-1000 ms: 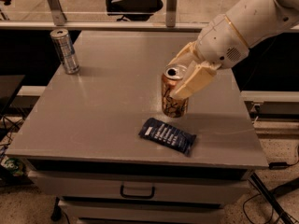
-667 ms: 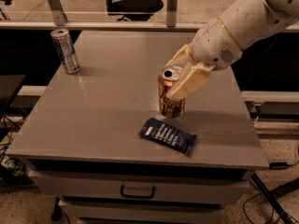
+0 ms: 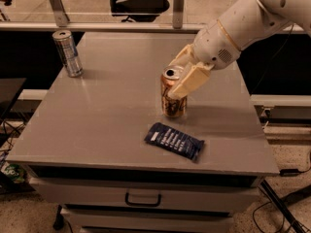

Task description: Move orange can near rxbar blueberry

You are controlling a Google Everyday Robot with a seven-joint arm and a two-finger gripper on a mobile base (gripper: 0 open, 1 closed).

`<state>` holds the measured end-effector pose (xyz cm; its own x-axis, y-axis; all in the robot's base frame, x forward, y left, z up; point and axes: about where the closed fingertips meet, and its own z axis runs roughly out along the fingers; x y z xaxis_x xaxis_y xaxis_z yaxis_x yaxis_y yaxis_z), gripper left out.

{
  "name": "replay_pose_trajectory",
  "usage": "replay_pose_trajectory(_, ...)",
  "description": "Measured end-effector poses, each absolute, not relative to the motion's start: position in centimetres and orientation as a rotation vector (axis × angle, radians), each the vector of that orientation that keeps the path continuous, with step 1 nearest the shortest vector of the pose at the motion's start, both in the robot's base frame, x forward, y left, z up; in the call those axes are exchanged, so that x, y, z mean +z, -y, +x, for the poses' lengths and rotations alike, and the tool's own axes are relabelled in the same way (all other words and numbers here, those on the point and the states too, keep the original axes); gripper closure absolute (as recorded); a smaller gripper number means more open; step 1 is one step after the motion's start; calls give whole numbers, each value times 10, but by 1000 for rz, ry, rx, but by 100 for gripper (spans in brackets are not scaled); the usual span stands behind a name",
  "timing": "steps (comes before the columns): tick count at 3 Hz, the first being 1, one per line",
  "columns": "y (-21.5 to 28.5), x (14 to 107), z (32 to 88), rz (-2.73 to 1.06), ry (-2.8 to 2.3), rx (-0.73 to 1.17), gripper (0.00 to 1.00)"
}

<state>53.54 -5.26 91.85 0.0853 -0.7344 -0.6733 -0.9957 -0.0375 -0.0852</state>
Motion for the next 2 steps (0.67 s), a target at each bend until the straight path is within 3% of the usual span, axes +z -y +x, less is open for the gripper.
replay_pose_trajectory(1, 44, 914, 565, -1786, -1712, 671, 0)
replay_pose_trajectory(2, 44, 914, 565, -1786, -1712, 671, 0)
